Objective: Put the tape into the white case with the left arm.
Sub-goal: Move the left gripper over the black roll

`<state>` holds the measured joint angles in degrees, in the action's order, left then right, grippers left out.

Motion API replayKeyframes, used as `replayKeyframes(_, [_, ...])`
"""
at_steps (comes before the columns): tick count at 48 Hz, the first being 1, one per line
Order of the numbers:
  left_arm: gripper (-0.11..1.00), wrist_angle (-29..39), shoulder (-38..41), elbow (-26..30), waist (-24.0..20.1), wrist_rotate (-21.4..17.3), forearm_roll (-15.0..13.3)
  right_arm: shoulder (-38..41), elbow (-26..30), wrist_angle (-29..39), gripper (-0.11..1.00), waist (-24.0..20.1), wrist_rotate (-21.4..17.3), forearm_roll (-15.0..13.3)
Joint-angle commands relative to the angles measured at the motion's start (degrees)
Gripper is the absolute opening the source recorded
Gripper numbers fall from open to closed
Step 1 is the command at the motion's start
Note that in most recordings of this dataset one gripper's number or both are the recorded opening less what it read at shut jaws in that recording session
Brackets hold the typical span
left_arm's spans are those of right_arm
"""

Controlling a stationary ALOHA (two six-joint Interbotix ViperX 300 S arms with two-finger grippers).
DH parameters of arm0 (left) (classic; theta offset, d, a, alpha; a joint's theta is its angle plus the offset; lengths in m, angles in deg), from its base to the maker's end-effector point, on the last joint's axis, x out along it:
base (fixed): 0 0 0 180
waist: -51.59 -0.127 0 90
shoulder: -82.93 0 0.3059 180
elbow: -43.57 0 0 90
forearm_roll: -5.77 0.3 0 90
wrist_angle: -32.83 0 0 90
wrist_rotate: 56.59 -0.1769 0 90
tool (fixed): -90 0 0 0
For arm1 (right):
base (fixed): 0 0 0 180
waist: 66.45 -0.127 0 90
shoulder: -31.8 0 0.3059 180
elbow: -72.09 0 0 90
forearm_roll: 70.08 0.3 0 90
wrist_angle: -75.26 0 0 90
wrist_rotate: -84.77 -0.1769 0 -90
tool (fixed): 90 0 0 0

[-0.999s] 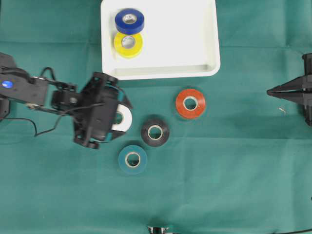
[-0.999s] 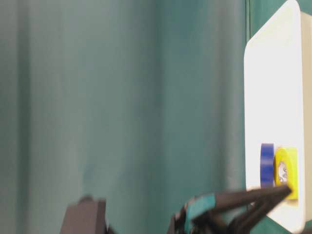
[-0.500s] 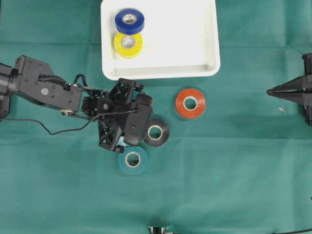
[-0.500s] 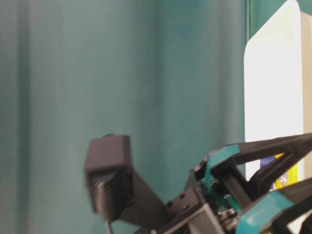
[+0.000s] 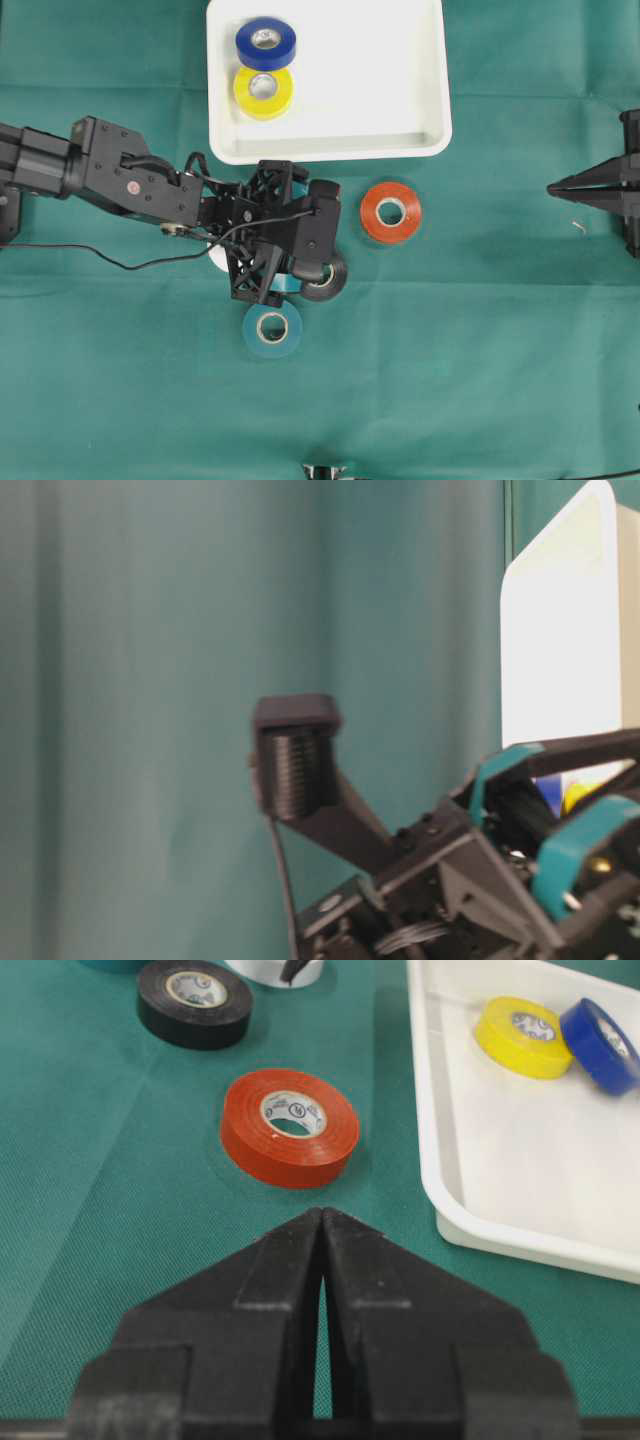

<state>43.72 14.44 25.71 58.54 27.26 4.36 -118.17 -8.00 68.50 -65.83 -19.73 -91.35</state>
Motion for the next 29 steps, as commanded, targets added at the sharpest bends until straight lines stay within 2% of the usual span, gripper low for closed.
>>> replayKeyframes(1, [0.81,0.53,-0.18,1.58,0.09,0.09,-0.09,0.35,-0.26,-0.53,-0.09,0.09,-0.09,-0.35])
replayKeyframes(29, [0.81,0.88,4.83,4.83,-0.97,0.09,-0.09,0.35,-0.26,-0.53,-0.09,0.09,-0.09,-0.35])
